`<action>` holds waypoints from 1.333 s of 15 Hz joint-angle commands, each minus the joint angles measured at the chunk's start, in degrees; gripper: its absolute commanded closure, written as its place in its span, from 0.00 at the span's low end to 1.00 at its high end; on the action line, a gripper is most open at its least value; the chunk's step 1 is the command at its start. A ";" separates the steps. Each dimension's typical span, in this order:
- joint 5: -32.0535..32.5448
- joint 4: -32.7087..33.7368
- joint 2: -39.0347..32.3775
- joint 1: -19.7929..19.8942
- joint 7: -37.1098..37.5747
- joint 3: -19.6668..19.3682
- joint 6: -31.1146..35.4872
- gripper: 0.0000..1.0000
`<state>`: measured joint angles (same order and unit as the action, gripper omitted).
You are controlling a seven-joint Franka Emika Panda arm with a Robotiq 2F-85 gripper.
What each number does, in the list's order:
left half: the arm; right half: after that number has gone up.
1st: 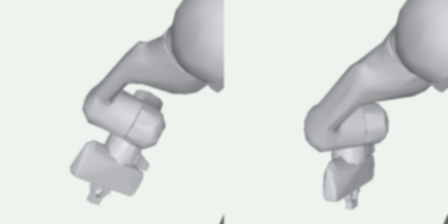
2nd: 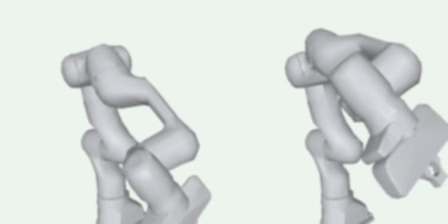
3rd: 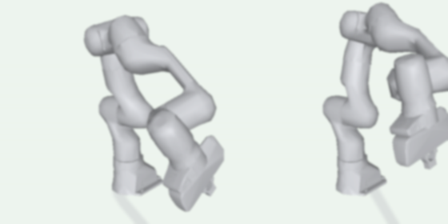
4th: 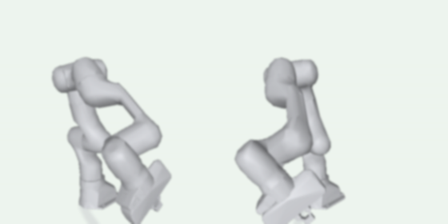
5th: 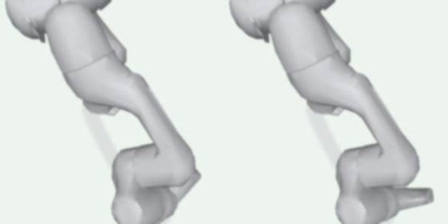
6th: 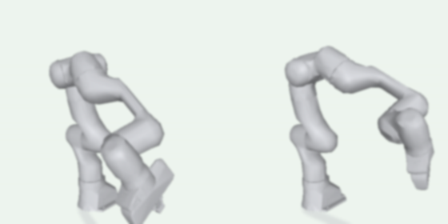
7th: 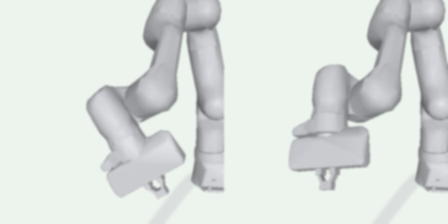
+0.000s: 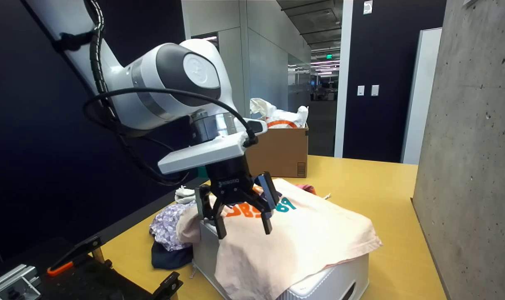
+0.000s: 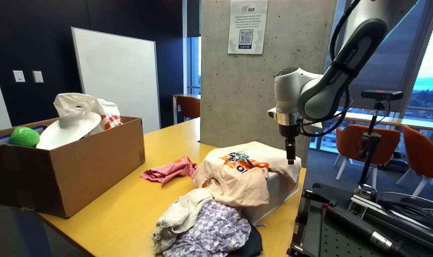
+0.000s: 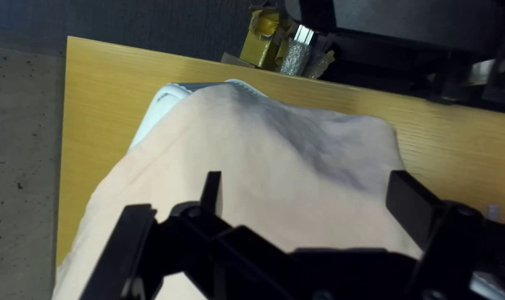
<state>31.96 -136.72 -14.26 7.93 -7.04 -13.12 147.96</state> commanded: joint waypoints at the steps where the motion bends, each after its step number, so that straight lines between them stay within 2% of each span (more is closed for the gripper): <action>1: -1.50 2.86 -3.01 2.36 0.01 -1.16 3.32 0.00; 11: -7.32 9.15 -11.04 4.19 -1.61 -1.39 4.92 0.00; 20: -7.30 8.02 -10.05 4.72 -0.88 -3.99 4.44 0.00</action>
<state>25.10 -128.06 -24.62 12.04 -7.27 -16.24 152.04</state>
